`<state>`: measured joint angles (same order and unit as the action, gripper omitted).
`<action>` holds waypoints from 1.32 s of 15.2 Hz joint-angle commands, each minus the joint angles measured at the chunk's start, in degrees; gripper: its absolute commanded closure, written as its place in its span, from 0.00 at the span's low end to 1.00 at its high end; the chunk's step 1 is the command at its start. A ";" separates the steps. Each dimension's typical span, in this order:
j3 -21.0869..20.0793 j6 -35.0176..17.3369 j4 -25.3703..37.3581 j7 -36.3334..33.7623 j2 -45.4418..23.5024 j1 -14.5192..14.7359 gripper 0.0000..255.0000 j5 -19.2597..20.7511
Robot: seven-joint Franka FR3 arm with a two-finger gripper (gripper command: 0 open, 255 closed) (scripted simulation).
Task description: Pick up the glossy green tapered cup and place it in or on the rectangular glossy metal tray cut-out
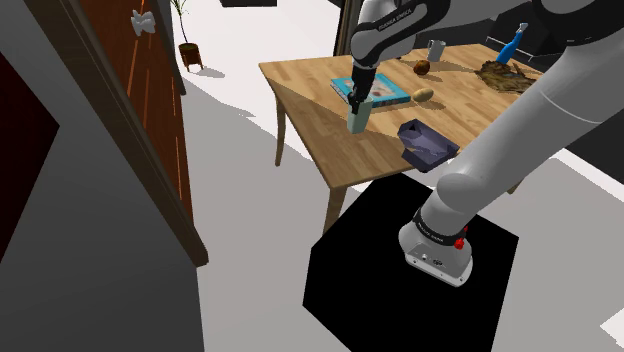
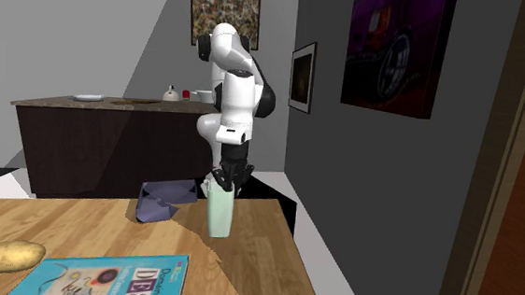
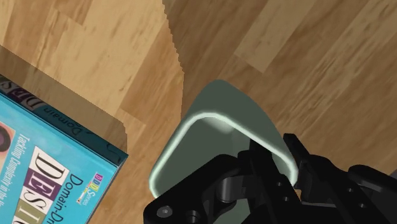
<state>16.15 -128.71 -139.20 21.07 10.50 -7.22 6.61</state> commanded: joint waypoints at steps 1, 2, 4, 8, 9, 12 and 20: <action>0.00 0.00 0.00 0.00 0.00 0.00 1.00 0.00; 0.00 0.00 0.00 0.00 0.00 0.00 1.00 0.00; 0.00 0.00 0.00 0.00 0.00 0.00 1.00 0.00; -0.06 0.83 0.37 -0.05 0.47 -0.01 1.00 0.08; -0.12 1.66 0.77 -0.08 0.91 -0.01 1.00 0.14; -0.31 4.16 2.03 -0.18 2.17 -0.02 1.00 0.29; -0.83 10.71 5.90 -0.30 4.89 0.00 1.00 0.49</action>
<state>15.35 -118.94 -134.05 20.70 15.20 -7.23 7.12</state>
